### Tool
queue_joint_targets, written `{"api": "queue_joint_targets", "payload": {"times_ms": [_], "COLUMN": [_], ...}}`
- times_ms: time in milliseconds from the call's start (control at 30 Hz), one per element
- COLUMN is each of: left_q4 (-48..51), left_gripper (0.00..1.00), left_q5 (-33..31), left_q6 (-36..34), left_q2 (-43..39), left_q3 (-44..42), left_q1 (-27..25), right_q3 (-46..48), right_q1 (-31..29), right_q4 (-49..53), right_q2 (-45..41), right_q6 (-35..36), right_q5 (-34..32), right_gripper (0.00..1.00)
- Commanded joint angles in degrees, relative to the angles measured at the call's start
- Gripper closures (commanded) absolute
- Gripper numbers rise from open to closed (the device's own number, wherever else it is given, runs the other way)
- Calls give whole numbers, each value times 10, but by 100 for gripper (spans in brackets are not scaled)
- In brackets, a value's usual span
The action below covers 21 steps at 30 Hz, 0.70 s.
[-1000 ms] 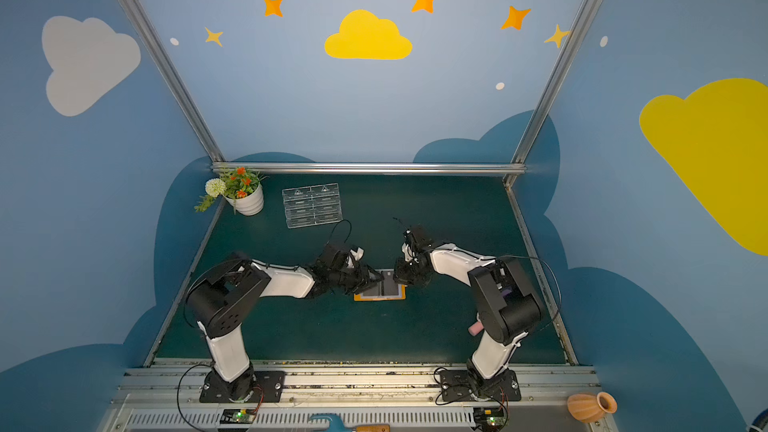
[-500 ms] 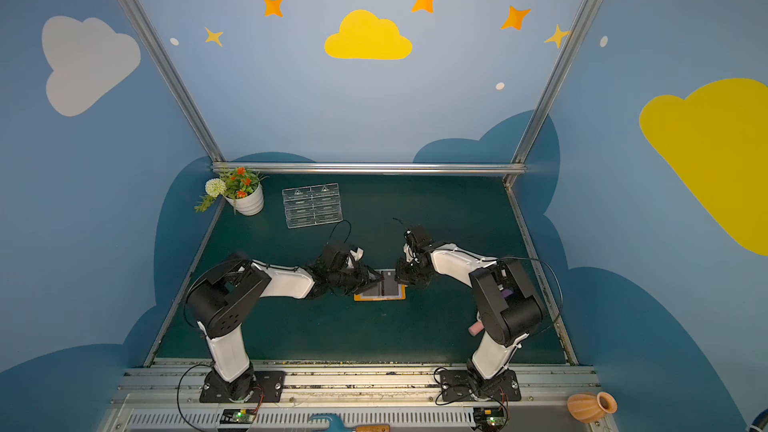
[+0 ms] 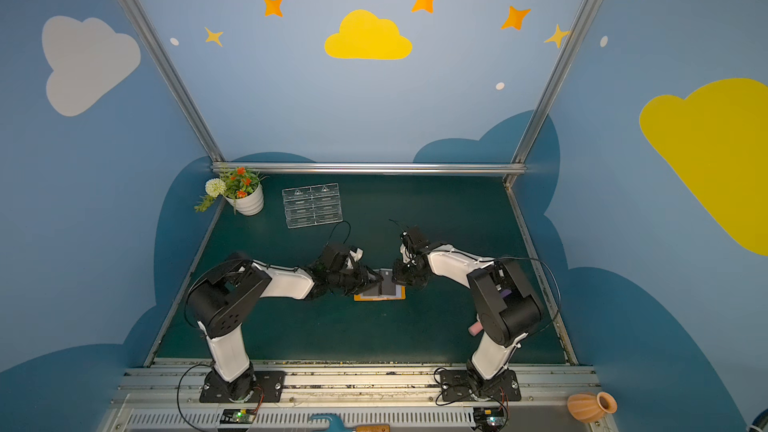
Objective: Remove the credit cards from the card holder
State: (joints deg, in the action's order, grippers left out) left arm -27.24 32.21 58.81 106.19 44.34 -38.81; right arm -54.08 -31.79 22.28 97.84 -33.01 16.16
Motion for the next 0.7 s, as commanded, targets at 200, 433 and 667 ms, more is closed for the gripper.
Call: {"api": "queue_joint_targets", "payload": {"times_ms": [200, 433, 667], "left_q4": [2, -25, -40], "left_gripper": [73, 80, 87], "left_q5": [-11, -4, -1], "left_q6": [0, 14, 20], "left_q2": [22, 32, 37], "left_q3": [-18, -21, -26], "left_q1": [-1, -2, -3], "right_q3": [11, 12, 14], "right_q1": [-9, -9, -10], "right_q4": [13, 11, 7], "right_q2": [29, 32, 36], "right_q6": [-5, -5, -5], "right_q5": [-5, -4, -1], "right_gripper": [100, 100, 100]}}
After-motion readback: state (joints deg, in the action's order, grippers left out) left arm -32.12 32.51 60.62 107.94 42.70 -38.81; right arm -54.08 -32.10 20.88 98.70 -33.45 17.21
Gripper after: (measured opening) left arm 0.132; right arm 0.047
